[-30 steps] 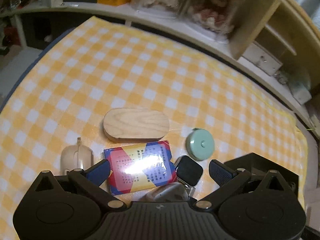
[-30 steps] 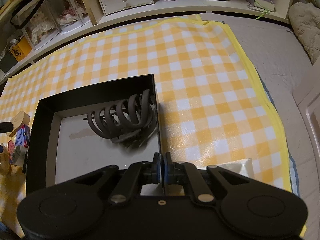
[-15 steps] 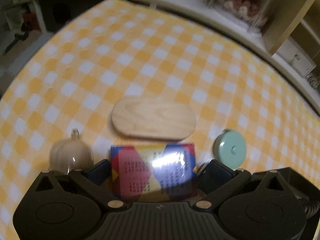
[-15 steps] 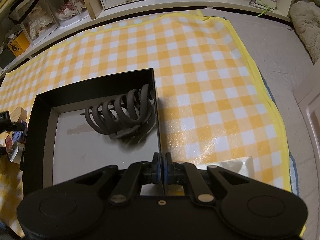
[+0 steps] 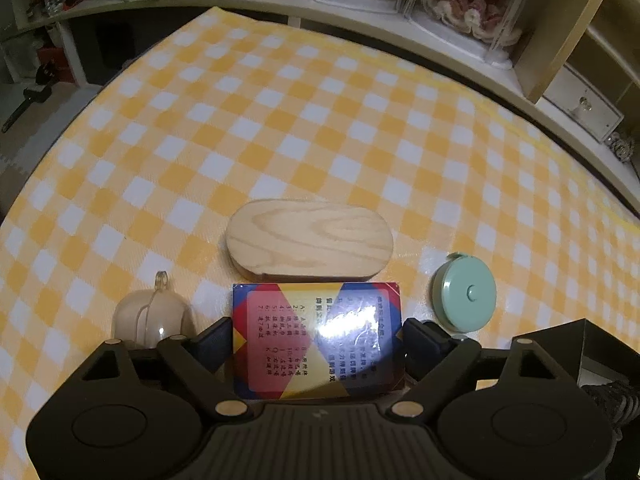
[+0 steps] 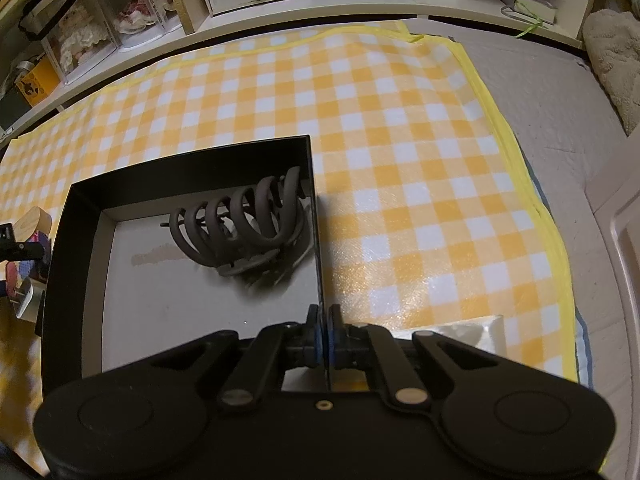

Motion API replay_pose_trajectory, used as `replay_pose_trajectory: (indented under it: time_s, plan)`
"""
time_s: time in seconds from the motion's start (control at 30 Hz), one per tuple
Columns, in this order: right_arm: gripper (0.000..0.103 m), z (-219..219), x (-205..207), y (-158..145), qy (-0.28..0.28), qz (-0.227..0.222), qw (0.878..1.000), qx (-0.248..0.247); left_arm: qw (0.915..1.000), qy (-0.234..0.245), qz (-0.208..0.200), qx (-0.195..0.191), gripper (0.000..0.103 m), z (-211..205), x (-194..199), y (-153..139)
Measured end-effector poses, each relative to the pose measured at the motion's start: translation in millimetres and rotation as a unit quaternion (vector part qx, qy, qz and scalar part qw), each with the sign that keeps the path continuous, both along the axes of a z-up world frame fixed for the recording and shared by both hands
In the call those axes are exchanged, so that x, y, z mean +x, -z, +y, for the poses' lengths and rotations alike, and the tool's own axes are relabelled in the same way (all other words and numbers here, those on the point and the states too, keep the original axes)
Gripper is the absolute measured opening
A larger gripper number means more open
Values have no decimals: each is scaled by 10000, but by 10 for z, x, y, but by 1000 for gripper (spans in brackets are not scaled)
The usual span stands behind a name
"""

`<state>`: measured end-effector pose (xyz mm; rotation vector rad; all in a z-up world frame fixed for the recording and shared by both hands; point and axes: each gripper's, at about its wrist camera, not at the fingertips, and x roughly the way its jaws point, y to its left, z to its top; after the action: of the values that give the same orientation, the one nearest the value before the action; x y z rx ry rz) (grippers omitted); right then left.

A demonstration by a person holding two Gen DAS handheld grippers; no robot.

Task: Organize rigid objects
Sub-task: 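Move the left tool to the printed card box and grasp it, then carry the card box with the left tool into the black box and release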

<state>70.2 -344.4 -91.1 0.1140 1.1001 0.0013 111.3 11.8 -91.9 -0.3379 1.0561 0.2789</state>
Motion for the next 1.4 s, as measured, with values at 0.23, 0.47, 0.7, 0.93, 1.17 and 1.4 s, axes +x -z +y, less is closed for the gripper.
replay_pose_trajectory:
  time_s: [0.23,0.47,0.7,0.93,1.17,1.4]
  plan:
    - [4,1,-1,-1,-8,-5,10000,-5,9983,57,-572,-93,89,65,-148,-304]
    - [4,7,-2,-3,-3,-3,10000,-9,9906,426,-1303,-14,89,-7,-313,-675]
    - [3,4,-16,9,-20,-10,10000,-16,9833,1116,-1404,-323,89,-374,-424,-808]
    - [3,21,-23,6,-34,-12,10000,-23,9675,2012,-1098,-1071,89,-1061,-573,-812]
    - [3,24,-23,5,-34,-12,10000,-29,9565,2531,-710,-1262,89,-1618,-594,-502]
    - [4,-26,-17,8,69,11,9999,83,9562,2453,-231,-1583,89,-1733,-440,-145]
